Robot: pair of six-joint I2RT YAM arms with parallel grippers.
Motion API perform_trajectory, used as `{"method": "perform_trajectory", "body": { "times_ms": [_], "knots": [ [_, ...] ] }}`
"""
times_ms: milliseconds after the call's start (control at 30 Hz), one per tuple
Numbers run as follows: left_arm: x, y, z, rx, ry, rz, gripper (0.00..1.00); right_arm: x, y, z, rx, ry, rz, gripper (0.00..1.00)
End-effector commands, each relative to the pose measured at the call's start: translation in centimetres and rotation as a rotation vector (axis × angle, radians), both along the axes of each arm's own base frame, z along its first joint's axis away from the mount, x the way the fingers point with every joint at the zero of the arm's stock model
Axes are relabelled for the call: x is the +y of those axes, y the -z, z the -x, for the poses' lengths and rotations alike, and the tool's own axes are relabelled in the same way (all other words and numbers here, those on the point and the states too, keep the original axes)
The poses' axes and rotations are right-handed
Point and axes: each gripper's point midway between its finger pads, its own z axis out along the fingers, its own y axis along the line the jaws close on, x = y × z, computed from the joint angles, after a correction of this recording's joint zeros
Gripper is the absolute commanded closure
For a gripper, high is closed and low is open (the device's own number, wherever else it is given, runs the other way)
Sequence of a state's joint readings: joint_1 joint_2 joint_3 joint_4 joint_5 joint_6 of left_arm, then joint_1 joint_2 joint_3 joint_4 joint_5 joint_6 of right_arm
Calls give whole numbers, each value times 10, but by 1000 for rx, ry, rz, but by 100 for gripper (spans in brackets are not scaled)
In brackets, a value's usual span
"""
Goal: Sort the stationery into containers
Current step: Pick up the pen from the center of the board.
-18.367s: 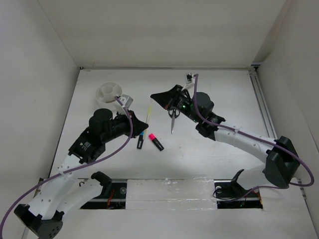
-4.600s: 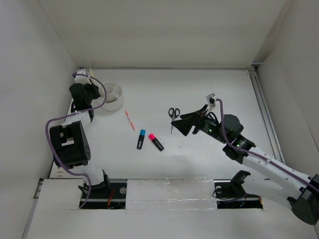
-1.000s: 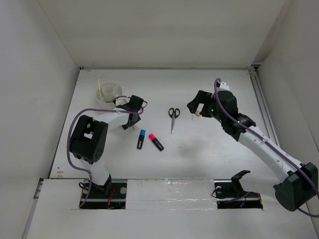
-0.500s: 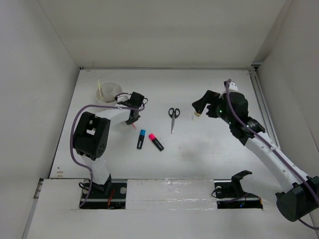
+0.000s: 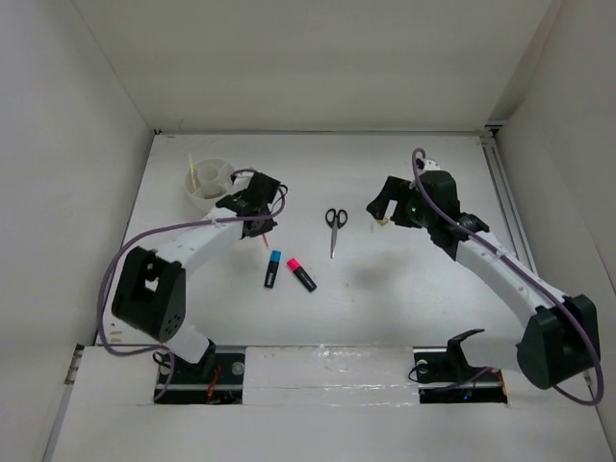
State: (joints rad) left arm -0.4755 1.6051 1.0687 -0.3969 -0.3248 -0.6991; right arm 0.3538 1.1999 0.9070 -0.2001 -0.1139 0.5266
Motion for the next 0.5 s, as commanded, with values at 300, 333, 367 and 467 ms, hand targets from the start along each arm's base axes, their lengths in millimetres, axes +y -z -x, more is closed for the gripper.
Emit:
{"method": "perform_trajectory", "body": {
  "times_ms": [300,333,367,467],
  "knots": [
    [-24,-168,43,-319,482,147,100,2,50,-51,103,104,199,23],
    [-23,-171,49,-332,502,150,100,-1,57,-53,114,121,218,23],
    [-27,-177,52,-374,527,161,100,3,60,-55,116,119,228,23],
    [-23,-180,65,-446,550,182,100,11,74,-59,147,128,242,24]
  ]
}}
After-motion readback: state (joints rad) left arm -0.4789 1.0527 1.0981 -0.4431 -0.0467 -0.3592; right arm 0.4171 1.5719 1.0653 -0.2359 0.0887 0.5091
